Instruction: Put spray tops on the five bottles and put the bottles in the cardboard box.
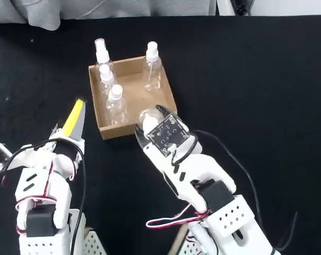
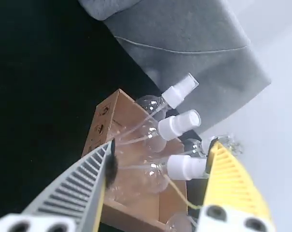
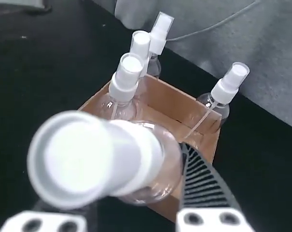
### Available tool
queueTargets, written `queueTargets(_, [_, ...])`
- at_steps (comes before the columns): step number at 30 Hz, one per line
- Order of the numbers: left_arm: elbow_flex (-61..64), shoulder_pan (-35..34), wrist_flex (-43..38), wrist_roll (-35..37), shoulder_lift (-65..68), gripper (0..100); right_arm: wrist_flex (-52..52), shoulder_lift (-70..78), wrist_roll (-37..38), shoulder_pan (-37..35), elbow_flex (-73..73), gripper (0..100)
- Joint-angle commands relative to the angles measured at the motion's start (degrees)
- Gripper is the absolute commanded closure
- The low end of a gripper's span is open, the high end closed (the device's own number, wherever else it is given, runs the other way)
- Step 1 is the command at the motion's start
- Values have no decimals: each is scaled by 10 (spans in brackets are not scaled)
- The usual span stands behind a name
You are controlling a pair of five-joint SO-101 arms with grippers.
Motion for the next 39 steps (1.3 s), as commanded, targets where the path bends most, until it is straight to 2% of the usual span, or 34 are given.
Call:
queueTargets(1, [-48, -36, -3, -1, -4, 705, 9, -13, 0, 16, -44, 907])
queueTargets(5, [-31, -62, 0, -63, -4, 705, 8, -13, 0, 16, -42, 907])
queueTargets(13, [-10, -116, -2, -91, -4, 705, 8, -13, 0, 16, -40, 907])
queueTargets(21, [18, -149, -2, -178, -4, 705, -8, -13, -3, 15, -25, 907])
queueTargets(26, [70, -144, -2, -235, -4, 705, -8, -13, -3, 15, -23, 908])
queueTargets(39, [153, -143, -2, -251, -4, 716, -8, -13, -3, 15, -23, 908])
